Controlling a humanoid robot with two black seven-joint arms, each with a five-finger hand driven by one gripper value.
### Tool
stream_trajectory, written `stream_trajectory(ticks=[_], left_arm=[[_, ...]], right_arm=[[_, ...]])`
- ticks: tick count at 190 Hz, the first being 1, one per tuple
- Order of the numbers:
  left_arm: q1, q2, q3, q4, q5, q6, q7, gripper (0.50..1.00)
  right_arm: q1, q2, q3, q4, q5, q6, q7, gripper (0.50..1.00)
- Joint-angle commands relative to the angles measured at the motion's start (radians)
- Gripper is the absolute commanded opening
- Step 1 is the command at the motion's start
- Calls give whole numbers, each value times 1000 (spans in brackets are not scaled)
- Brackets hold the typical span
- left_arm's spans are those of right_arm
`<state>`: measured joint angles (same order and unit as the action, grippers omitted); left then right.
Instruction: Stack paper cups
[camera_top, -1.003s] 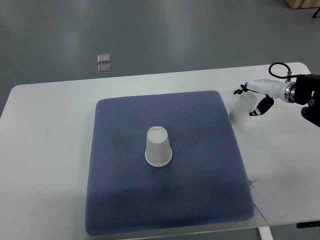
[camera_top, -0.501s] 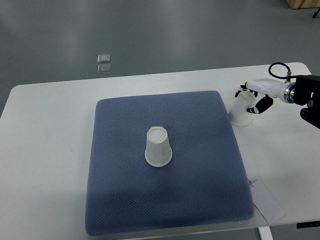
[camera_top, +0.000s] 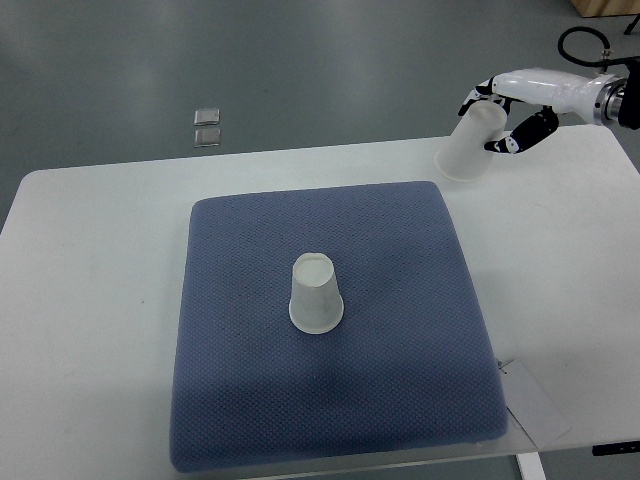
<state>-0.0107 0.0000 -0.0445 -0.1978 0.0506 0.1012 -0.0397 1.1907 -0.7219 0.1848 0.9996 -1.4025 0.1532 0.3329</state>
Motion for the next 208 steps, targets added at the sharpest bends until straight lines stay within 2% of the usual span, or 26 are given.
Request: stream_trajectory(ticks=[1, 11, 13, 36, 79, 98, 145, 208], left_arm=[[0, 0, 0, 0, 0, 0, 0, 1000], [0, 0, 0, 0, 0, 0, 0, 1000], [0, 0, 0, 0, 0, 0, 0, 1000], [0, 0, 0, 0, 0, 0, 0, 1000], [0, 0, 0, 0, 0, 0, 0, 1000], [0, 0, 0, 0, 0, 0, 0, 1000], [0, 0, 0, 0, 0, 0, 0, 1000], [0, 0, 0, 0, 0, 0, 0, 1000]], right_arm=[[50, -25, 1, 119, 7, 34, -3, 541], [50, -25, 1, 119, 7, 34, -3, 541], [70, -25, 1, 185, 7, 63, -5, 543], [86, -8, 1, 260, 7, 103, -8, 543], [122, 64, -1, 318, 7, 157, -14, 549], [141, 91, 1, 327, 7, 198, -14, 549], [153, 136, 2, 338, 7, 233, -15, 547], [153, 185, 7, 349, 7, 243, -29, 545]])
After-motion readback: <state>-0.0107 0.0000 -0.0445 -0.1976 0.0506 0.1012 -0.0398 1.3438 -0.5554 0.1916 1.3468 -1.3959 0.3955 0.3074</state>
